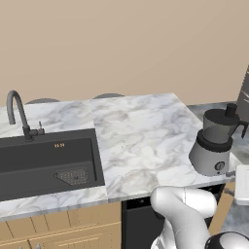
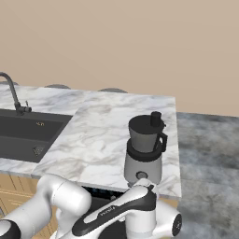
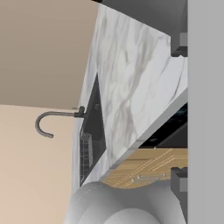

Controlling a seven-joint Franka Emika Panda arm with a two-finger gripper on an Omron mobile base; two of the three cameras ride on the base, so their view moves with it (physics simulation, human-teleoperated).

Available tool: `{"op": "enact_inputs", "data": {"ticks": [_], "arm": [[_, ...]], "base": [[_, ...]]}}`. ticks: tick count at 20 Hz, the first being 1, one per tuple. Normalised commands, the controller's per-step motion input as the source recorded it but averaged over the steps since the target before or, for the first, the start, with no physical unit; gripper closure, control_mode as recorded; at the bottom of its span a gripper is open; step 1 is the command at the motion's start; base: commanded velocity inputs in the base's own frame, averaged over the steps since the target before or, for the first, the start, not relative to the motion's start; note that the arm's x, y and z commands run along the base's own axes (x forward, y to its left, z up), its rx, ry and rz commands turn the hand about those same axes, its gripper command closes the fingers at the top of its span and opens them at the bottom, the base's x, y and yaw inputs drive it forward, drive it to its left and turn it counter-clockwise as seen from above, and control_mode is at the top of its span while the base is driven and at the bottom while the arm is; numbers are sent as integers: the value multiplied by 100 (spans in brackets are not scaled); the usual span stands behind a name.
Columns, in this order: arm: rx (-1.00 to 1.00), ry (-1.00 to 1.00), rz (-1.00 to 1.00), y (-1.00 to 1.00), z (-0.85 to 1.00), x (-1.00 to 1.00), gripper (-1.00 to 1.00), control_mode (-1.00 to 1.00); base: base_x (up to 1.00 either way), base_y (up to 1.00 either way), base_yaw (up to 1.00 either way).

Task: Open the blender lid, put the pear in the blender, close the lid, and start the blender.

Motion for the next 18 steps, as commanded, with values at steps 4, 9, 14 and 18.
{"op": "enact_inputs", "data": {"ticks": [4, 9, 14, 18], "arm": [[0, 0, 0, -11, -7, 1, -100, -100], [0, 0, 0, -13, -8, 8, -100, -100], [0, 0, 0, -1, -8, 11, -100, -100], [0, 0, 0, 0, -10, 14, -100, -100]], "base": [[0, 0, 0], [0, 0, 0], [0, 0, 0], [0, 0, 0]]}}
